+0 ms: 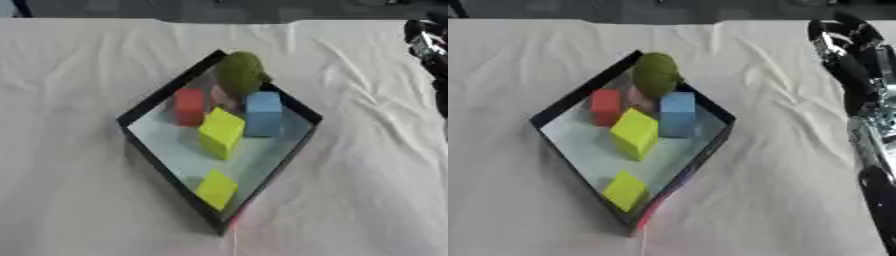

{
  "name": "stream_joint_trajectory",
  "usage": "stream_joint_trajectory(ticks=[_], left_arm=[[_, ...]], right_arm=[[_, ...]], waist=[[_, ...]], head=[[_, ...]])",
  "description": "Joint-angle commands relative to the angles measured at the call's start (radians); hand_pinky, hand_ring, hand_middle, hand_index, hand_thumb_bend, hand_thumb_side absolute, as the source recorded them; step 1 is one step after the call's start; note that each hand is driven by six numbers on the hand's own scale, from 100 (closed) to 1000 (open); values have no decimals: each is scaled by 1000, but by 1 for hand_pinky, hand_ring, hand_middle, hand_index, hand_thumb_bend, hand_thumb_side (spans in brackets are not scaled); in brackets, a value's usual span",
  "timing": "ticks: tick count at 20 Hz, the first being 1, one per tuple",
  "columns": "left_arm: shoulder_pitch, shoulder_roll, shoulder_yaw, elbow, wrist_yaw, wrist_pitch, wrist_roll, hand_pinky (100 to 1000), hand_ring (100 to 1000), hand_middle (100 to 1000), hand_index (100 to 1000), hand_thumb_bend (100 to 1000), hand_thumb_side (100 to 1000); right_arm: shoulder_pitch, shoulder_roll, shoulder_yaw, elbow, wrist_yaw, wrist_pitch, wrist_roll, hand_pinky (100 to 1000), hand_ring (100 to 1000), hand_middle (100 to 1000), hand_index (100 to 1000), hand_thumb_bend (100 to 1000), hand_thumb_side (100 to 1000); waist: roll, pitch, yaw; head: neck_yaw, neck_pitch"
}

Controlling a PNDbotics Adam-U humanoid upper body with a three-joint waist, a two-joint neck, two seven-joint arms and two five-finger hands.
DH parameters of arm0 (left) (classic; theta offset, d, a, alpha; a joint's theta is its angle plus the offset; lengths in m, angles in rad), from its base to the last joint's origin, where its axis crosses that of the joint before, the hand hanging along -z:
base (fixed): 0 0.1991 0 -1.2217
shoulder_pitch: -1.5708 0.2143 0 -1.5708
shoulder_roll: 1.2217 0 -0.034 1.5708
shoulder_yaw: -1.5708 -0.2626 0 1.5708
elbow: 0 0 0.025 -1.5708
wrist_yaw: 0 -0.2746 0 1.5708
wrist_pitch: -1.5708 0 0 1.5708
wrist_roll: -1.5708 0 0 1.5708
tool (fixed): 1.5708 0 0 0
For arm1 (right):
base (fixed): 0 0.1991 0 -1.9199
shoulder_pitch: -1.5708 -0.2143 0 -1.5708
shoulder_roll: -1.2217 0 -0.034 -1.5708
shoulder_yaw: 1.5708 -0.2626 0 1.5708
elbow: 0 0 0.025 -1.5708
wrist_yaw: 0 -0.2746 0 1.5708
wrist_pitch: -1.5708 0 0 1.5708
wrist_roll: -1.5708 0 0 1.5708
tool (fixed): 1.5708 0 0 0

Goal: Pick up objects on the table and place them in the box.

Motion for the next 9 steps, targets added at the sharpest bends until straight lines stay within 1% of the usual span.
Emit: stream_joint_trajectory(ticks=[1,4,9], left_arm=[[47,-2,33,-1,53,-43,60,792,831,782,874,276,625],[97,-42,42,25,52,-73,64,785,823,786,868,274,652],[115,-84,48,66,58,-120,64,788,839,812,869,250,678]], right_arm=[[-10,-14,-12,-25,6,-12,-12,884,781,751,852,365,357],[-11,-5,-14,-24,12,-18,-20,887,782,752,851,346,369],[-17,19,-13,-15,36,-25,-30,885,784,756,850,318,387]], waist=[[-12,-37,-1],[-14,-35,-2],[-15,-29,-5]], head=[[-6,-3],[-10,-7],[-9,-16]])
